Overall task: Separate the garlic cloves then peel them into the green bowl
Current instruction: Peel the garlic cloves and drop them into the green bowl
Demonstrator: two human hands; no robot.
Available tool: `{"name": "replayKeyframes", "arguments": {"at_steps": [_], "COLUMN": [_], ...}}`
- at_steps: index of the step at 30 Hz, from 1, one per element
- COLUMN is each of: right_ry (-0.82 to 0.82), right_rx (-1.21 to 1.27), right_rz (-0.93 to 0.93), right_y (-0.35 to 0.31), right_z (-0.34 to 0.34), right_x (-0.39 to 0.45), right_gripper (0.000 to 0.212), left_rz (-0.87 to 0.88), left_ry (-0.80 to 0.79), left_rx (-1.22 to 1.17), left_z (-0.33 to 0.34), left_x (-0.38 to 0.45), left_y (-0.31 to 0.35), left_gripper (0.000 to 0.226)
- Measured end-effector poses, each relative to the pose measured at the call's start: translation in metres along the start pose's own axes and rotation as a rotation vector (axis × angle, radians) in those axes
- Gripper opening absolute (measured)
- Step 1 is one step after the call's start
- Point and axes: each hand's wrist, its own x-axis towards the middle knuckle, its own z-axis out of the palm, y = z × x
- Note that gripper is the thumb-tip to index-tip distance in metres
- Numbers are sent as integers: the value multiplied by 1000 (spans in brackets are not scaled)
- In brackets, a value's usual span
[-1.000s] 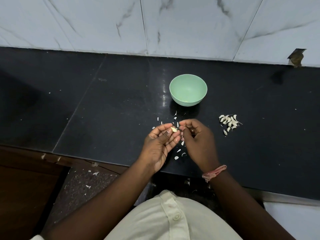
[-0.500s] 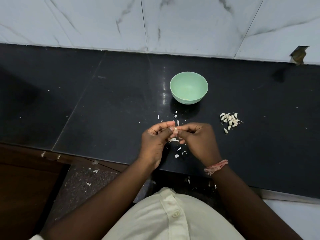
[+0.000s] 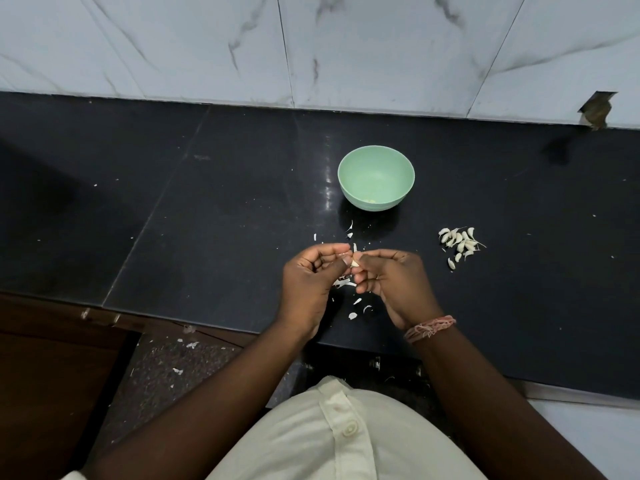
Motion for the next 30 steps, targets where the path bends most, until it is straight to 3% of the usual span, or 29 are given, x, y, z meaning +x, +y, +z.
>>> {"name": "replayKeyframes", "arguments": {"at_steps": [12,19,30], "right_ry": [-79,2,83], "right_rx": [-89,-194,-375], "right_rz": [-110,-229,-372], "right_y": [7,3,3], "right_z": [6,14,12], "right_x": [-5,-8,-9], "right_gripper": [19,10,7], "left_rz": [-84,-62,-15], "left_ry": [90,86,76], "left_rx": [-49,1,29], "left_z": [-2,0,7], "left_x": [7,3,-5], "left_y": [-3,-4,5], "left_gripper": [17,10,25]}}
